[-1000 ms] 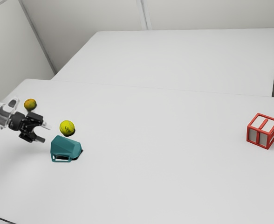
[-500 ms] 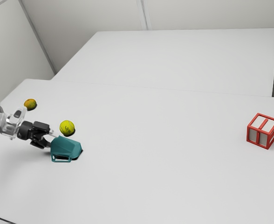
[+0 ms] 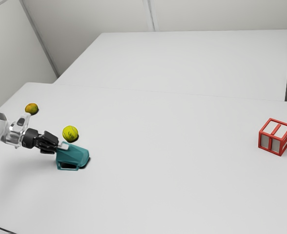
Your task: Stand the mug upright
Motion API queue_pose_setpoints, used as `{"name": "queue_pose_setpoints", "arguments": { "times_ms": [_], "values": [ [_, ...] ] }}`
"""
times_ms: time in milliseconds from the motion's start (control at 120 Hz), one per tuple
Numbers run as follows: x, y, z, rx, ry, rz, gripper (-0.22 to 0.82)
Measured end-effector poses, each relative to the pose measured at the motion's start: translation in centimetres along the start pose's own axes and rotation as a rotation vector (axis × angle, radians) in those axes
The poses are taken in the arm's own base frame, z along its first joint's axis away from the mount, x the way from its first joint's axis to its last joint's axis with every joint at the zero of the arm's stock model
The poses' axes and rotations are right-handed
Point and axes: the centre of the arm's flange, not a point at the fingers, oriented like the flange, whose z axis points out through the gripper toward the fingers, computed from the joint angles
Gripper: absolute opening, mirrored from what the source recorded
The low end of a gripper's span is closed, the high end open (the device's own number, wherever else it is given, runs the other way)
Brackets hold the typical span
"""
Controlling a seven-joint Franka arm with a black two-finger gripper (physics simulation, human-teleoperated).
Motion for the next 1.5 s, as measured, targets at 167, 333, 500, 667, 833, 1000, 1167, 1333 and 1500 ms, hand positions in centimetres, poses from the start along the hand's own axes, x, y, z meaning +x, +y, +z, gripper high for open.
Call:
{"name": "queue_pose_setpoints", "arguments": {
  "times_ms": [167, 333, 500, 667, 833, 1000, 1167, 1333, 1500],
  "values": [
    [0.1, 0.0, 0.0, 0.004, 0.003, 0.004, -0.1],
    [0.7, 1.6, -0.2, 0.012, 0.003, 0.038, -0.15],
    [2.4, 6.2, 1.0, -0.001, -0.026, 0.118, -0.17],
    [7.5, 15.8, 3.6, 0.046, -0.126, 0.312, -0.15],
    [13.3, 25.4, 8.1, 0.344, -0.305, 0.59, -0.16],
    [16.0, 26.1, 12.7, 0.627, -0.349, 0.712, -0.16],
    [17.3, 24.1, 15.6, 0.801, -0.327, 0.74, -0.15],
    [16.5, 21.1, 17.8, 0.854, -0.322, 0.678, -0.16],
    [16.2, 19.7, 18.5, 0.872, -0.293, 0.612, -0.16]
  ]
}}
